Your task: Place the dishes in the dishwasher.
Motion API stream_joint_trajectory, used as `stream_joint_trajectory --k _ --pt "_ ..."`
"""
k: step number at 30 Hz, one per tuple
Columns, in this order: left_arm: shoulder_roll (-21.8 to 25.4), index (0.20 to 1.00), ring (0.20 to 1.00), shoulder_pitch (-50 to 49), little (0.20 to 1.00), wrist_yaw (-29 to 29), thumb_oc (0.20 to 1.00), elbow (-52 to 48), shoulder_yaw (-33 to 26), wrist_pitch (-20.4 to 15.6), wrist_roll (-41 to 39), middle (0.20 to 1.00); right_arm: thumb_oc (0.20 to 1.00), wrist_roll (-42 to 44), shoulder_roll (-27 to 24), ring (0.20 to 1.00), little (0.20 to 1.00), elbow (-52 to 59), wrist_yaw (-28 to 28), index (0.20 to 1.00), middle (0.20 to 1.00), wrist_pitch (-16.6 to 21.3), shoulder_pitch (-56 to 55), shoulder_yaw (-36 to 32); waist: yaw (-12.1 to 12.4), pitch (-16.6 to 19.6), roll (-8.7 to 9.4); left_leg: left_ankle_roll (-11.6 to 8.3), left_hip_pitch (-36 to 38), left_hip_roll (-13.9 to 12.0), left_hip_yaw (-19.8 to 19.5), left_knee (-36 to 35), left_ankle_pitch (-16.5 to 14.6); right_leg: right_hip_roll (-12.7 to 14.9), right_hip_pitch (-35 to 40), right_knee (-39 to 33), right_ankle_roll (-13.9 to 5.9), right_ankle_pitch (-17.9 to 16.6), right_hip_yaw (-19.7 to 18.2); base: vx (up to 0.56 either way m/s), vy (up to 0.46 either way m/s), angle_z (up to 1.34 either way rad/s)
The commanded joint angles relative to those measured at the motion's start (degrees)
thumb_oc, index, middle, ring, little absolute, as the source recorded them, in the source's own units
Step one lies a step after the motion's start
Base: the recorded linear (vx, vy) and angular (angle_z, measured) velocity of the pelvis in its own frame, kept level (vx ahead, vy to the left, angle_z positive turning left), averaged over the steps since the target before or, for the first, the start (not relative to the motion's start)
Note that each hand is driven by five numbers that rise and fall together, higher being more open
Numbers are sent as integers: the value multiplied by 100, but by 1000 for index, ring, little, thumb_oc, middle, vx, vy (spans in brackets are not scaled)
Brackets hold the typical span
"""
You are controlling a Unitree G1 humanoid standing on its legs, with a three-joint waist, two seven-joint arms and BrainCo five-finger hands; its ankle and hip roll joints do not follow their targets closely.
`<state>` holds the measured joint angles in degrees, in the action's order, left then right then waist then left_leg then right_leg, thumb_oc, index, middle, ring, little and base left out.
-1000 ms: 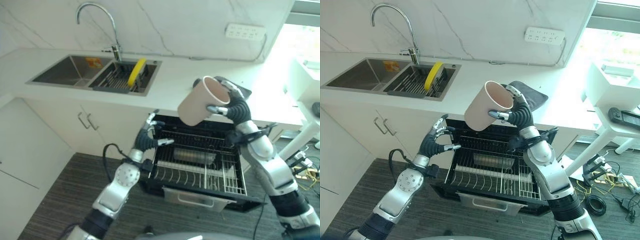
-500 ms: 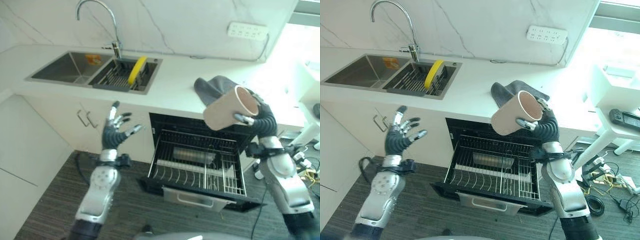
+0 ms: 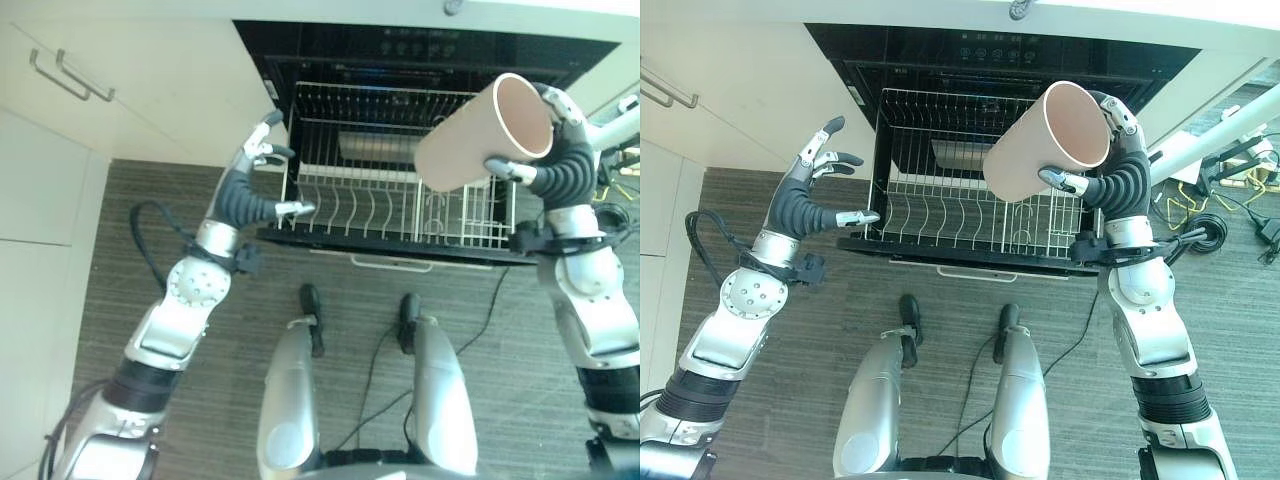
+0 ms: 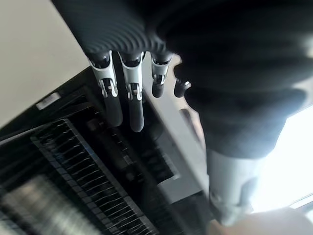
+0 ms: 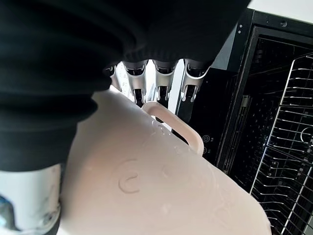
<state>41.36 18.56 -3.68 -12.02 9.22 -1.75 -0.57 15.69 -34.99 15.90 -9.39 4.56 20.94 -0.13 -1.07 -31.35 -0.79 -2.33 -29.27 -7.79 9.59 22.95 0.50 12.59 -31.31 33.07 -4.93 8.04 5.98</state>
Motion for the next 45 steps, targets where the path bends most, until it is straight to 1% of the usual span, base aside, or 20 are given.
stream_joint_trajectory --k 1,2,4,5,6,8,9,10,11,13,17,19,25,29,32,33,35,39,40,45 --pt "150 1000 1000 -44 1000 979 1000 -176 111 615 300 1000 200 -57 -188 200 200 290 -13 200 200 348 343 -182 -114 551 -29 -182 586 -150 -338 365 -981 47 632 -699 -266 -101 100 -8 119 -21" --pt "310 1000 1000 20 1000 1247 1000 -151 205 857 404 1000 200 -26 -279 200 200 259 13 200 200 342 384 -186 -143 543 -51 -185 590 -159 -302 374 -982 46 637 -704 -269 -104 98 3 125 -14" --pt "778 1000 1000 231 1000 2238 1000 -87 474 1647 862 1000 200 120 -566 200 200 166 66 200 200 310 457 -202 -225 548 -102 -183 628 -189 -208 382 -981 46 675 -727 -273 -109 91 22 119 -3" --pt "1036 1000 1000 382 1000 3000 1000 4 648 2235 1252 1000 200 228 -744 200 200 138 78 200 200 277 443 -225 -302 543 -120 -163 665 -200 -160 384 -986 18 701 -730 -277 -97 10 35 79 -4" --pt "1090 1000 1000 395 1000 3132 1000 31 683 2336 1357 1000 200 241 -775 200 200 133 73 200 200 281 437 -227 -318 545 -123 -155 653 -200 -151 364 -944 10 691 -753 -267 -133 -6 54 58 -6" --pt "1241 1000 1000 459 1000 3915 1000 205 873 2684 1896 1000 200 249 -872 200 200 62 89 200 200 267 419 -233 -367 525 -137 -148 677 -200 -153 402 -991 -19 725 -716 -265 -71 -61 29 19 -5" --pt "1258 1000 1000 506 1000 4495 1000 294 998 2893 2360 1000 200 251 -898 200 200 9 147 200 200 221 426 -235 -390 516 -139 -140 689 -210 -142 416 -1008 -29 745 -721 -260 -58 -60 3 12 -5" --pt "1275 1000 1000 560 1000 4847 1000 403 1121 2922 2645 1000 200 273 -919 200 200 -62 190 200 200 217 468 -220 -407 516 -136 -134 685 -213 -136 393 -965 -40 739 -751 -250 -100 -70 19 10 -7" --pt "1270 1000 1000 638 1000 5619 1000 568 1310 3167 3120 1000 200 307 -945 200 200 -162 251 200 200 215 540 -174 -431 498 -125 -138 705 -215 -144 435 -1017 -59 767 -719 -253 -49 -93 15 7 -8" --pt "1237 1000 1000 751 1000 6183 1000 775 1538 3211 3610 1000 200 309 -975 200 200 -256 277 200 200 162 686 -74 -450 490 -109 -137 707 -220 -145 390 -971 -80 778 -754 -230 -76 -94 17 0 -6" --pt "985 1000 1000 1144 1000 6800 1000 1057 2008 3247 4119 1000 200 315 -969 200 200 -470 408 200 200 89 947 14 -509 474 -81 -137 725 -240 -108 396 -1013 -96 806 -759 -217 -20 -82 4 -3 -2" --pt "947 1000 1000 1187 1000 6914 1000 1066 2072 3189 4275 1000 200 291 -958 200 200 -506 449 200 200 73 987 8 -521 470 -81 -139 687 -240 -103 388 -971 -107 788 -787 -199 -57 -89 -24 4 -2" --pt "784 1000 1000 1291 1000 7160 1000 960 2544 2534 4803 1000 200 116 -843 200 200 -984 563 200 200 -51 1112 136 -534 433 -93 -145 615 -216 -120 433 -997 -115 791 -813 -156 -28 -94 -14 2 -1" --pt "785 1000 1000 1337 1000 7339 1000 856 2702 2309 4993 1000 200 -68 -809 200 200 -1239 663 200 200 -46 1143 201 -523 402 -90 -143 589 -198 -126 451 -1011 -100 786 -825 -163 -35 -80 -11 -3 0" --pt "833 1000 1000 1403 1000 7609 1000 726 2852 2092 5229 1000 200 -223 -820 200 200 -1518 681 200 200 -97 1219 303 -498 371 -78 -138 563 -172 -152 481 -1030 -89 769 -803 -161 -31 -70 -25 -5 0" --pt "928 1000 1000 1406 1000 7827 1000 567 2900 1854 5412 1000 200 -316 -842 200 200 -1772 692 200 200 -134 1231 354 -464 354 -73 -142 552 -151 -176 488 -1040 -78 773 -805 -166 -30 -48 0 0 0" --pt "982 1000 1000 1394 1000 7905 1000 516 2922 1728 5442 1000 200 -397 -839 200 200 -1932 689 200 200 -136 1254 398 -443 341 -77 -142 545 -142 -184 487 -1041 -67 775 -813 -169 -34 -30 -16 -13 1" --pt "1165 1000 1000 1201 1000 8374 1000 328 3007 1461 5525 1000 200 -471 -897 200 200 -2488 677 200 200 -37 1302 489 -352 291 -106 -150 510 -98 -228 475 -1047 -29 761 -843 -187 -60 37 -40 -23 4" --pt "1189 1000 1000 1136 1000 8332 1000 346 3038 1356 5604 1000 200 -547 -905 200 200 -2624 677 200 200 8 1331 517 -332 287 -114 -156 507 -90 -240 467 -1050 -24 768 -854 -188 -58 50 -44 -30 4" --pt "1030 1000 1000 984 1000 8179 1000 594 3464 1547 5587 1000 200 -633 -930 200 200 -3704 700 200 200 -44 1785 851 -188 298 -120 -147 474 -45 -309 486 -1078 17 762 -839 -198 -51 112 -26 -38 3"
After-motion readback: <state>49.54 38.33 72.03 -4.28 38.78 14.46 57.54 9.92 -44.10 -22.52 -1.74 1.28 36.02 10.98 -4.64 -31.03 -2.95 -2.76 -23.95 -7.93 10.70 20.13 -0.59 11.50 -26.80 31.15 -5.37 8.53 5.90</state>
